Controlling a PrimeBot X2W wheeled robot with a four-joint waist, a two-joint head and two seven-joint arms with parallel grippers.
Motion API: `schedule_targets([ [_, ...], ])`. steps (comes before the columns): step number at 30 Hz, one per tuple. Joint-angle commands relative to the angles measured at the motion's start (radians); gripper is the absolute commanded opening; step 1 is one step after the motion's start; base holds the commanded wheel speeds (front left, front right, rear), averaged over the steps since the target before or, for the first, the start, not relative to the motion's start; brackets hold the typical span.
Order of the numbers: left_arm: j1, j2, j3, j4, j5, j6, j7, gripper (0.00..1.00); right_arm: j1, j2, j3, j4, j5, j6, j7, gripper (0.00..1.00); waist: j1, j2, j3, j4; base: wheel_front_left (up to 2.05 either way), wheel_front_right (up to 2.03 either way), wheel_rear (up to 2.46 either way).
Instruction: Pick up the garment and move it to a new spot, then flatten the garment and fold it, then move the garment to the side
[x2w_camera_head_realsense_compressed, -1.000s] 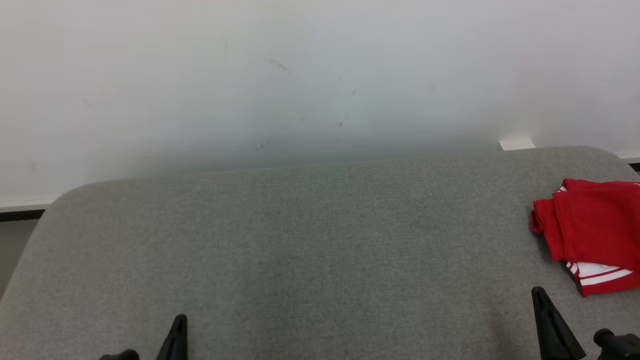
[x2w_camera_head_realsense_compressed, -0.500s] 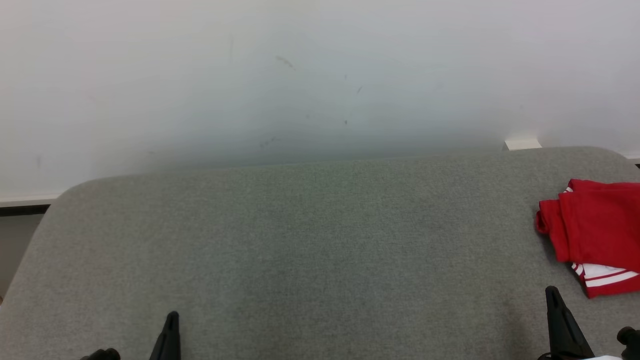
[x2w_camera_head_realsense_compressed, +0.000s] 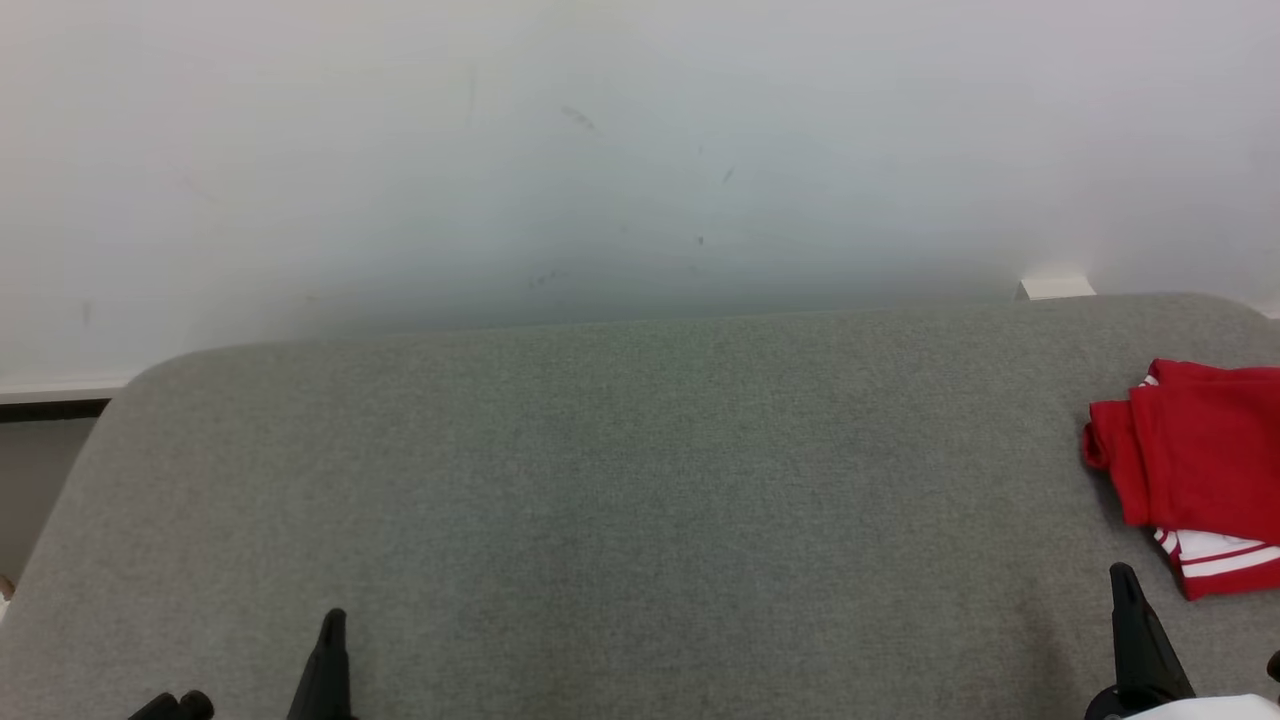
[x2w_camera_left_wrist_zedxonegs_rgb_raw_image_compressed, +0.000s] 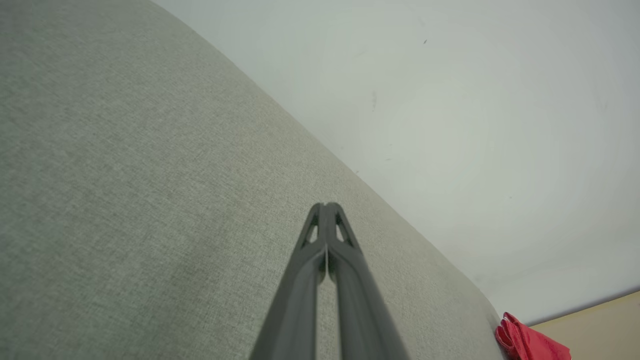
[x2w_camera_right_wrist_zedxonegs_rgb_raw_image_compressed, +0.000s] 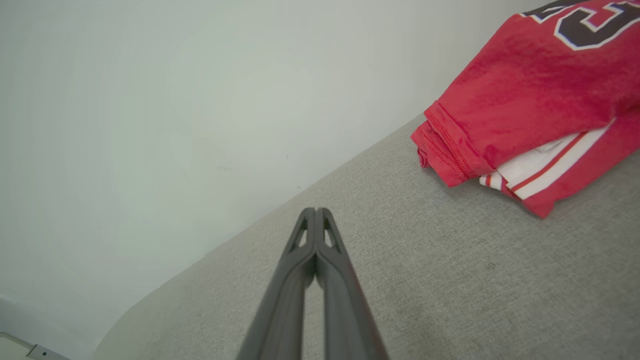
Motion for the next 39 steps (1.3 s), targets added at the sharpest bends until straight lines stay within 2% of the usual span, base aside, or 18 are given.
schedule_targets([
  [1,-0.027,0.007,0.005,-0.015,-0.036,-0.002,0.010,0.00,-0.025,-0.002,-0.009,-0.015,0.036,0.000,0.009,0.00,0.0000,0.0000,0.001,0.001,0.00,0.00,0.00],
  [39,-0.064,0.010,0.037,-0.034,-0.454,-0.004,0.128,0.00,-0.053,0.020,-0.069,-0.016,0.436,-0.001,0.124,0.00,0.0000,0.0000,0.017,0.033,0.00,0.00,0.00],
])
